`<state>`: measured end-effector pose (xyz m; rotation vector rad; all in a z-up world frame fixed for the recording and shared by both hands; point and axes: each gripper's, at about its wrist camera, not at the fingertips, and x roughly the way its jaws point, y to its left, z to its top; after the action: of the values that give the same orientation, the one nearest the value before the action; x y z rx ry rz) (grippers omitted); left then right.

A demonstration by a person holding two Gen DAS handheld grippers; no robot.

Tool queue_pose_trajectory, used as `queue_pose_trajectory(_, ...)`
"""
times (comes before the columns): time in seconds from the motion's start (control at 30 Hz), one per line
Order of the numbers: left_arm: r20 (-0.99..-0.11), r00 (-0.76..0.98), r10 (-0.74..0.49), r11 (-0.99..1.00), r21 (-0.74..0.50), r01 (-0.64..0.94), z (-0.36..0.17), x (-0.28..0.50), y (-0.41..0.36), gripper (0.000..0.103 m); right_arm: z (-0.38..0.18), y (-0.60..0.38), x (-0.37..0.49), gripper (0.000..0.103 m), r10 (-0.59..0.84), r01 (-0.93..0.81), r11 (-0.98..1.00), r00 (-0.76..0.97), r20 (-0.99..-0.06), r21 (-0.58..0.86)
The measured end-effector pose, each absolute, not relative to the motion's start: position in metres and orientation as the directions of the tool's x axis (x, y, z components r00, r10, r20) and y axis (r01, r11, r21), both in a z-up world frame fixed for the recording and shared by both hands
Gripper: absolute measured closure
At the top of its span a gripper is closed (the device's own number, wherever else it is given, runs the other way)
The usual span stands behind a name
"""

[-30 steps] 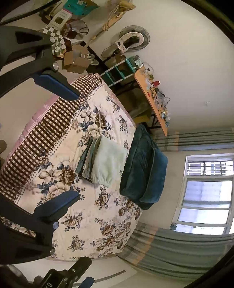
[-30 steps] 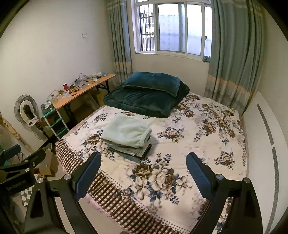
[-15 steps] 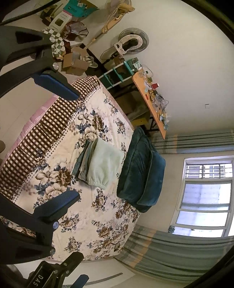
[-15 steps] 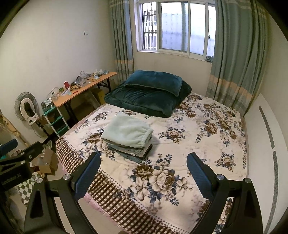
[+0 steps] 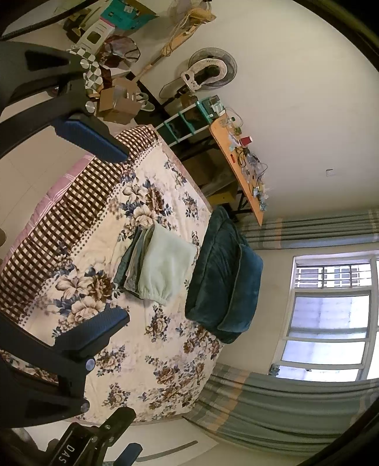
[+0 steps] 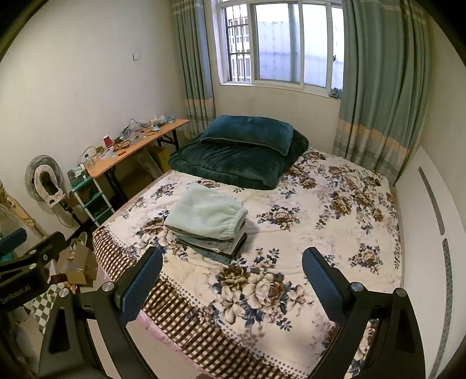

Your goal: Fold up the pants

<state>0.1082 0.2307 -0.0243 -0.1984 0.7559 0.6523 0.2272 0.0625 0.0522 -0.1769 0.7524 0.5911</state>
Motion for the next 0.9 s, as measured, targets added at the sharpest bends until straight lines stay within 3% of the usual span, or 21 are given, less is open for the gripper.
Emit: queue_pose_trajectory(0.9,-0.696,0.538,0.475,0.79,0.068,-0.609,-0.027,0.106,0.218,0.001,0.046,0.046,0.208,0.004,0.44,-0.558,0.827,0.568,-0.695,0.067)
